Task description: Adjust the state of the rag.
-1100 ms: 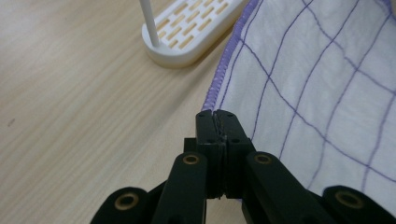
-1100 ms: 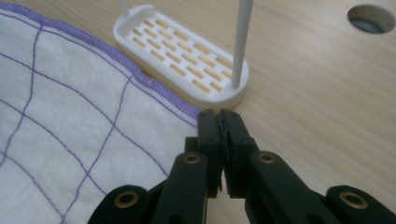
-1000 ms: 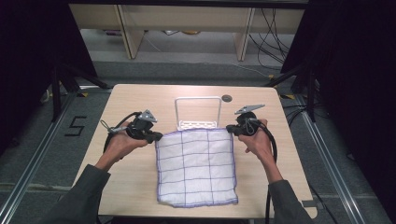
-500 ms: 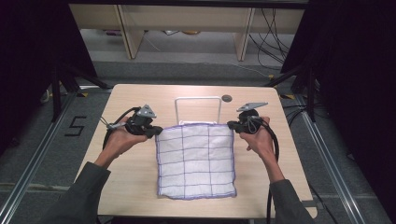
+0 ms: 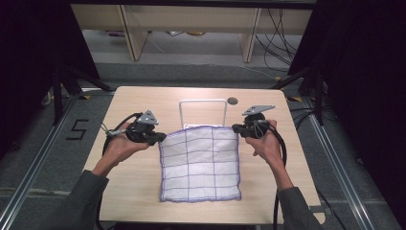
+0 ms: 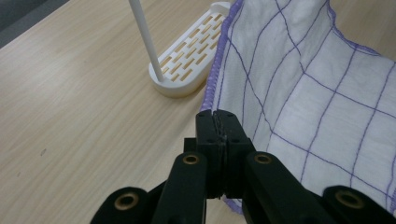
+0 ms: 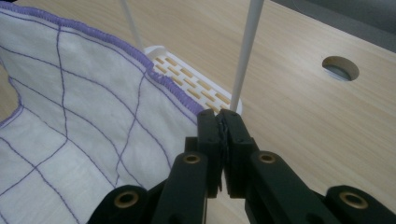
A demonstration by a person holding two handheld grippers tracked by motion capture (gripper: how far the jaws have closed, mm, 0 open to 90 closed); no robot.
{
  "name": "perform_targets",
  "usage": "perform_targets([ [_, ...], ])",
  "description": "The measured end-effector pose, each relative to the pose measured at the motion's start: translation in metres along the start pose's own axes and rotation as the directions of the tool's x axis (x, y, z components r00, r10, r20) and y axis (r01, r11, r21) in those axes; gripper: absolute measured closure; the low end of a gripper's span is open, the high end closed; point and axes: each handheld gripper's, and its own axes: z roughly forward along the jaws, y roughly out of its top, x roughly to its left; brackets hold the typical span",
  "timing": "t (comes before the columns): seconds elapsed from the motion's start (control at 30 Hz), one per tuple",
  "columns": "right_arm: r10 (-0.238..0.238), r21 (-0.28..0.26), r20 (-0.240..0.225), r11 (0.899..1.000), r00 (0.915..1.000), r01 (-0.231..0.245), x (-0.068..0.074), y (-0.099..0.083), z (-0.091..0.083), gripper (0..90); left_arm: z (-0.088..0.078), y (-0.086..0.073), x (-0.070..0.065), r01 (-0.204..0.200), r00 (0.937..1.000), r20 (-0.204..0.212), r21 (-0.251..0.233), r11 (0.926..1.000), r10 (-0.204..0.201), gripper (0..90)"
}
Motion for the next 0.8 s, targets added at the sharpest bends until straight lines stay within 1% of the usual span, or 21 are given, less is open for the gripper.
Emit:
perform_targets([
  [0.03,0.009,-0.008,-0.005,1.0,0.9999,-0.009,0.003,-0.001,-0.001,88.1,-0.001,-0.002,0.0,0.002,1.0,0.007,0.0,1.0,-0.002,88.3],
  [0.07,-0.017,-0.016,-0.009,1.0,0.9998,0.017,0.002,-0.001,-0.002,88.1,-0.002,-0.004,-0.001,0.004,1.0,0.008,-0.002,1.0,-0.004,88.3],
  [0.1,-0.016,-0.008,-0.008,1.0,0.9998,0.016,0.004,-0.002,-0.004,88.1,-0.003,-0.004,-0.002,0.002,1.0,0.009,-0.003,1.0,-0.002,88.3],
  [0.13,0.0,-0.005,-0.008,1.0,1.0,0.0,0.005,-0.003,-0.005,88.0,-0.004,-0.006,-0.002,0.001,0.9999,0.011,-0.006,1.0,-0.001,88.3],
  [0.17,-0.021,-0.028,-0.006,0.999,0.9998,0.021,0.005,-0.004,-0.005,88.0,-0.006,-0.006,-0.004,0.001,0.9999,0.01,-0.005,1.0,-0.001,88.3],
  [0.2,-0.007,-0.013,-0.012,1.0,0.9999,0.007,0.005,-0.005,-0.008,88.0,-0.008,-0.007,-0.005,-0.003,0.9999,0.015,-0.008,1.0,0.003,88.3],
  [0.23,-0.02,-0.023,-0.009,1.0,0.9998,0.02,0.006,-0.007,-0.008,88.1,-0.009,-0.008,-0.006,-0.006,0.9998,0.02,-0.01,0.9999,0.006,88.3],
  [0.27,-0.023,-0.034,-0.006,0.999,0.9997,0.023,0.006,-0.008,-0.009,88.0,-0.011,-0.009,-0.009,-0.014,0.9996,0.025,-0.012,0.9998,0.015,88.3],
  [0.33,-0.017,-0.023,-0.011,1.0,0.9998,0.017,0.008,-0.009,-0.012,88.1,-0.014,-0.01,-0.014,-0.023,0.9993,0.028,-0.015,0.9996,0.023,88.3],
  [0.37,-0.015,-0.036,-0.009,0.999,0.9999,0.014,0.009,-0.011,-0.013,88.1,-0.015,-0.011,-0.016,-0.03,0.9989,0.037,-0.017,0.9994,0.03,88.3],
  [0.43,-0.021,-0.024,-0.015,0.999,0.9997,0.021,0.011,-0.012,-0.016,88.1,-0.018,-0.013,-0.022,-0.048,0.9979,0.043,-0.013,0.9988,0.049,88.3],
  [0.47,-0.029,-0.024,-0.011,0.999,0.9995,0.029,0.012,-0.014,-0.017,88.1,-0.019,-0.013,-0.025,-0.058,0.9972,0.046,-0.011,0.9983,0.058,88.3],
  [0.5,-0.027,-0.026,-0.014,0.999,0.9995,0.027,0.014,-0.015,-0.018,88.1,-0.02,-0.015,-0.027,-0.066,0.9963,0.054,-0.008,0.9978,0.066,88.3],
  [0.53,-0.024,-0.02,-0.024,1.0,0.9994,0.024,0.016,-0.017,-0.02,88.1,-0.021,-0.016,-0.032,-0.07,0.9961,0.053,-0.009,0.9975,0.07,88.3],
  [0.57,-0.035,-0.03,-0.02,0.999,0.9992,0.034,0.018,-0.019,-0.022,88.1,-0.021,-0.017,-0.034,-0.076,0.9953,0.06,-0.01,0.9971,0.076,88.3],
  [0.6,-0.037,-0.021,-0.024,0.999,0.999,0.037,0.019,-0.02,-0.024,88.1,-0.023,-0.02,-0.037,-0.09,0.9936,0.069,-0.003,0.9959,0.09,88.3],
  [0.67,-0.042,-0.022,-0.024,0.999,0.9988,0.042,0.022,-0.025,-0.027,88.1,-0.025,-0.024,-0.042,-0.093,0.9922,0.082,-0.004,0.9957,0.093,88.3],
  [0.7,-0.05,-0.021,-0.026,0.999,0.9984,0.05,0.024,-0.027,-0.029,88.1,-0.026,-0.025,-0.042,-0.103,0.9911,0.084,-0.002,0.9947,0.102,88.3],
  [0.8,-0.075,-0.031,-0.027,0.997,0.9968,0.075,0.031,-0.034,-0.033,88.1,-0.025,-0.035,-0.047,-0.101,0.9904,0.096,0.006,0.9949,0.1,88.2],
])
